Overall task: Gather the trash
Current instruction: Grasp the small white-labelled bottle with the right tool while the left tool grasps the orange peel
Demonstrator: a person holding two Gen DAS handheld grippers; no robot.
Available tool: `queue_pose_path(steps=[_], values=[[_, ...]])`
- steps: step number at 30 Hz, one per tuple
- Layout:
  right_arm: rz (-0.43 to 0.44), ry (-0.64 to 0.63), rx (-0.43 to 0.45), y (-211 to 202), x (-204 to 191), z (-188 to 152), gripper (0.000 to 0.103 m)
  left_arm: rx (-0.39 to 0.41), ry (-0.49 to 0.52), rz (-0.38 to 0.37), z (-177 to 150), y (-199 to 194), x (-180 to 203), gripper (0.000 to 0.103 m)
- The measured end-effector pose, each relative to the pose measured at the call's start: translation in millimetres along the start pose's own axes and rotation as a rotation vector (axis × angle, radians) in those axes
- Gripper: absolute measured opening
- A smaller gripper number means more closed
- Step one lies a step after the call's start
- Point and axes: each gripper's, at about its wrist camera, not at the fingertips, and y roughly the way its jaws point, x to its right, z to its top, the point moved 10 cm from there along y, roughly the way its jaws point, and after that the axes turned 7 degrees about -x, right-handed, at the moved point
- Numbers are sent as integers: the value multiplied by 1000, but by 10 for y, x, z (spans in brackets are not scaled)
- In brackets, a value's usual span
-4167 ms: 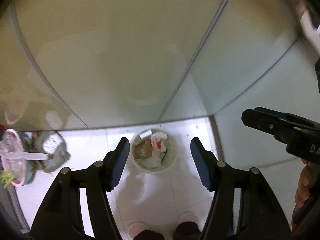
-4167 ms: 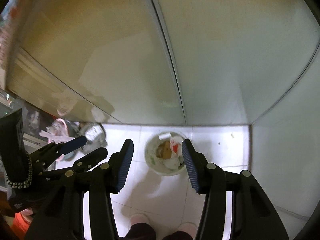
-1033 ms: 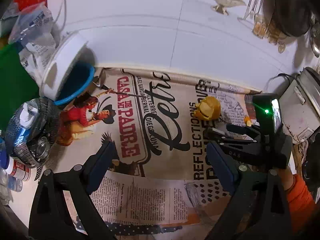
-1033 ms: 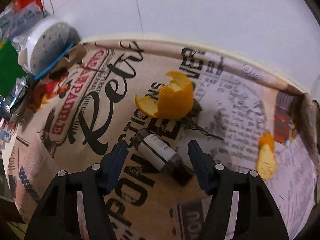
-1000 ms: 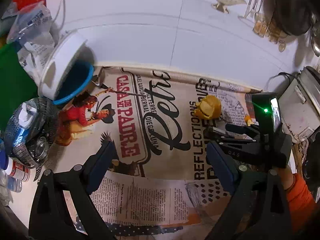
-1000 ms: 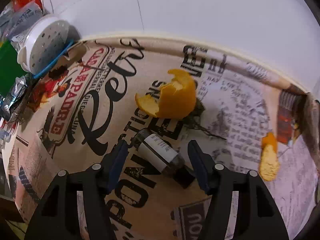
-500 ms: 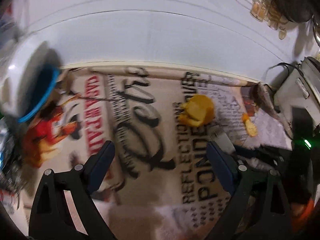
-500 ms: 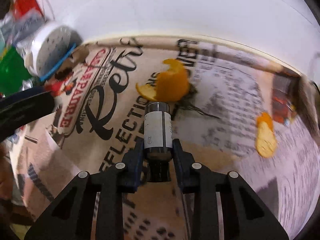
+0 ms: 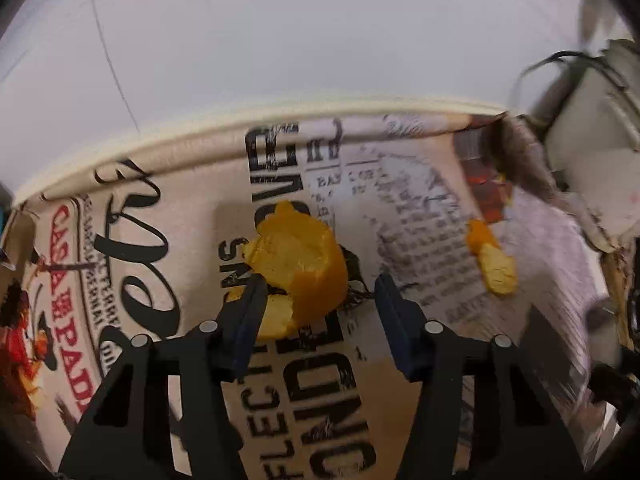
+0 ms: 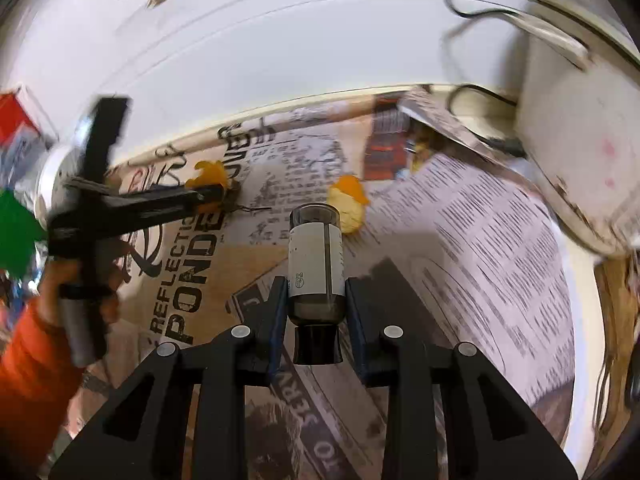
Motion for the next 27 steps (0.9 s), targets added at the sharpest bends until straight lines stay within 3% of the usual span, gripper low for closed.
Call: queue_pose_path(steps=[2, 6, 12, 18, 27], values=[[-15, 18, 17, -72, 73, -44, 26, -12, -33, 12, 13, 76, -34, 36], [-8, 27, 32, -207, 164, -148, 26, -4, -86, -58, -9, 59, 40, 12], [4, 17, 63, -489, 276, -252, 26, 54, -63, -51, -200, -362, 304, 9], [49, -19, 126, -995, 317, -336, 26, 170, -55, -20, -476, -1142, 690, 9], [110, -178, 225, -1902, 227, -615, 26, 344, -101, 59, -1188, -2362, 1272, 9]])
